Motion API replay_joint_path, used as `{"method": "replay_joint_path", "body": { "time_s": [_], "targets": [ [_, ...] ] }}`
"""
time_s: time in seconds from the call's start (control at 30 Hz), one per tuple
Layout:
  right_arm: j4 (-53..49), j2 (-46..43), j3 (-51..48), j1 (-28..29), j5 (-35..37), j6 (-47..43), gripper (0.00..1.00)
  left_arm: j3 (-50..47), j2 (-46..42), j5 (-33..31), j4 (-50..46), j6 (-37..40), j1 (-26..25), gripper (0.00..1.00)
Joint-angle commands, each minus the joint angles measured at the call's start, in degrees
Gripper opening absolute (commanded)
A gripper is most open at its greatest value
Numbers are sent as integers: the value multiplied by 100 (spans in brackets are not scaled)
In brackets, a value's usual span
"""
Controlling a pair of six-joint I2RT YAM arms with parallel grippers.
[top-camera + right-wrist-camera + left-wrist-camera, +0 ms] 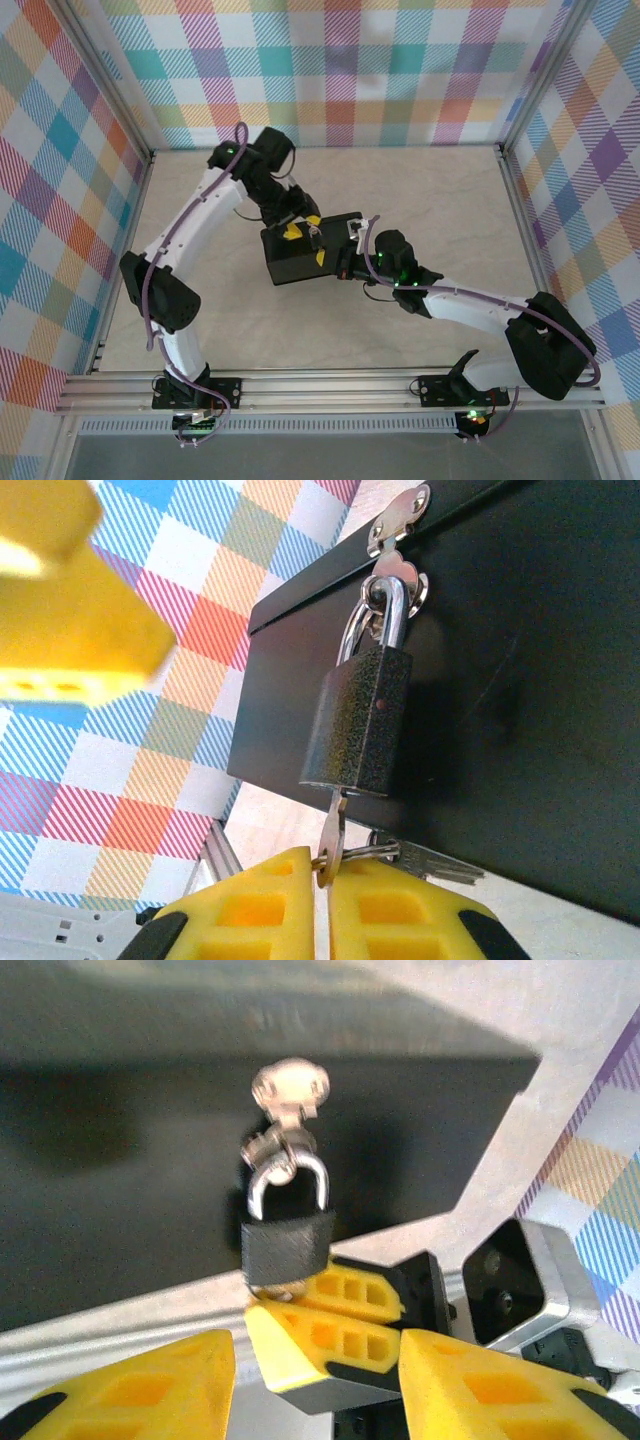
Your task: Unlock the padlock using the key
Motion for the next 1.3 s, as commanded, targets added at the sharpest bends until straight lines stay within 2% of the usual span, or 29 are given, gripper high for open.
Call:
{"method": "replay_joint_path", "body": {
  "time_s": [0.0,0.17,0.23,0.37,0.5,0.57,0.77,0.9,1.17,1.27],
  "targets": [
    [-105,-29,235,1,93,-27,12,74,-338,-934,113,663,352,47],
    [-340,13,419,0,146,-106,13,-265,-304,-2432,838,1964,574,49],
    [-437,26,504,-5,159,-161,14,-589,-352,-2529,1362,2368,694,52],
    [-797,48,758,-22,282,-307,17,-1136,-436,-1895,2272,3037,980,55],
    [-1255,162,1115,-73,362,-423,29,-1266,-351,-1032,2495,3547,1230,55],
    [-1396,206,1188,-97,448,-434,33,-1416,-341,-641,2703,3582,1347,55],
    [-1998,158,1368,-211,588,-584,37,-1607,-157,367,3062,3428,1509,54],
    [-2623,-153,1430,-236,822,-880,39,-1816,-269,646,3295,3133,1509,54],
    [-3332,-332,1556,-396,926,-1322,41,-2328,-521,512,3444,2870,1492,53],
    [-3485,-439,1659,-400,855,-1991,40,-2547,-635,466,3414,2879,1459,51]
  ]
}}
